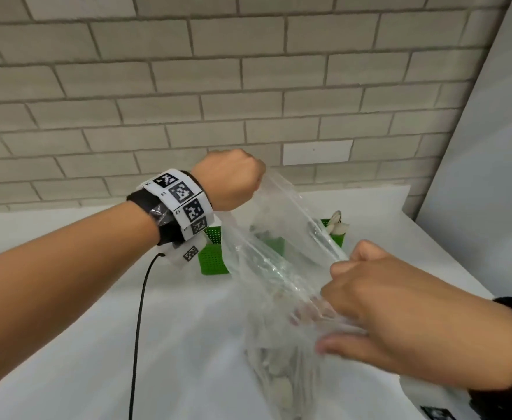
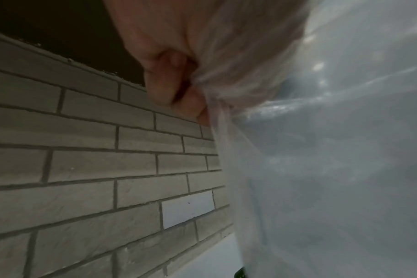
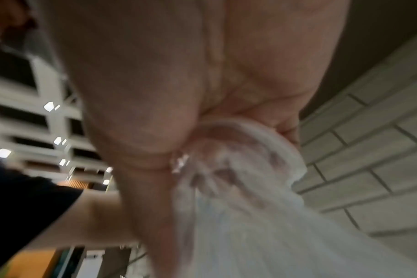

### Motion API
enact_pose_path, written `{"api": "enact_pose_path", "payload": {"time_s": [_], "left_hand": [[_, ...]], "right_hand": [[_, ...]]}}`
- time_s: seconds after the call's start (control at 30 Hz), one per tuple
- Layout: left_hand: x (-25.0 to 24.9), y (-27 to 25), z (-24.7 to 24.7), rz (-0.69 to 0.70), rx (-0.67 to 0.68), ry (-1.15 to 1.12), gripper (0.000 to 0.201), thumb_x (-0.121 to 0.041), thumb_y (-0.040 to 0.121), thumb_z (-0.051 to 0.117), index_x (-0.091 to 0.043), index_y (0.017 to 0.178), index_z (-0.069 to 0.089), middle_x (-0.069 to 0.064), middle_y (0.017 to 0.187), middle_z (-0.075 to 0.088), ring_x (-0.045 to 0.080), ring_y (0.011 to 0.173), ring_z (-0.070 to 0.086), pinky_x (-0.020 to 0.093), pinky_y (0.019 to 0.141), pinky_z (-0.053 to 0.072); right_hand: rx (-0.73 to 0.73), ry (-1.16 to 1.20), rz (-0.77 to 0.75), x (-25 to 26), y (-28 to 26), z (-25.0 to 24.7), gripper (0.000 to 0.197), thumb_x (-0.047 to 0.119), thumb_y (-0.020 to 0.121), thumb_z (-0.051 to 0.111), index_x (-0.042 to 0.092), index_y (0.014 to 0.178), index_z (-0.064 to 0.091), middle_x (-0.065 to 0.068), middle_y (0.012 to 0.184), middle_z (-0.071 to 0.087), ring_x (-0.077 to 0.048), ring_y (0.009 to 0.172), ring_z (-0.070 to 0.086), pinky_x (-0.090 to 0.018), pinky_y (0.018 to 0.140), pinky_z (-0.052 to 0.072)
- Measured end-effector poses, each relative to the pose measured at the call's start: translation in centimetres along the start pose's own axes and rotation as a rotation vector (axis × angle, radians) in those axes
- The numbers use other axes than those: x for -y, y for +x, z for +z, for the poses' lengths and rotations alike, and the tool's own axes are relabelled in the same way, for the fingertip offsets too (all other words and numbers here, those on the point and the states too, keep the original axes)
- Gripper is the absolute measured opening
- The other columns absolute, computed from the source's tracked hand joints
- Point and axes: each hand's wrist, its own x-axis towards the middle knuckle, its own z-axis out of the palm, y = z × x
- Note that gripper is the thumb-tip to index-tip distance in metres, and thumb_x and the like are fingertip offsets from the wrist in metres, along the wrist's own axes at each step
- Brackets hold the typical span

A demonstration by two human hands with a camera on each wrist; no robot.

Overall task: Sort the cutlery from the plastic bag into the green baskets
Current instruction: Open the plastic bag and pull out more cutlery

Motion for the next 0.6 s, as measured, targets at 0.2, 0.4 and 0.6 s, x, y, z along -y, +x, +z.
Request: {"api": "enact_pose_path", "payload": {"time_s": [0.2,0.4,0.6], "left_hand": [[0.6,-2.0,0.4,-0.113,0.164,0.243,0.047,-0.056,0.084,0.063,-0.014,0.091,0.044,-0.002,0.069,0.041,0.024,0.064,0.048,0.033,0.057,0.039],[1.5,-3.3,1.0,-0.273,0.249,-0.031,0.034,-0.019,0.095,0.049,-0.008,0.063,0.041,0.008,0.067,0.048,0.023,0.056,0.045,0.036,0.057,0.043],[-1.6,-7.4,3.1,-0.672,-0.008,-1.679,0.036,-0.011,0.096,0.048,-0.016,0.061,0.043,-0.002,0.048,0.028,0.011,0.036,0.019,0.017,0.043,0.012]], "right_hand": [[-0.653,-0.334,0.134,-3.6,1.9,0.7,0.028,0.000,0.075,0.047,0.022,0.058,0.041,0.005,0.069,0.033,-0.020,0.071,0.035,-0.034,0.067,0.022],[-0.675,-0.256,0.457,-9.0,1.6,4.6,0.026,-0.006,0.064,0.079,0.015,0.067,0.063,-0.008,0.091,0.050,-0.025,0.089,0.035,-0.036,0.077,0.023],[0.026,0.461,0.785,-8.7,-0.1,4.3,0.072,0.073,0.087,0.034,0.011,0.085,0.071,-0.007,0.092,0.072,-0.005,0.079,0.066,-0.032,0.083,0.047]]}}
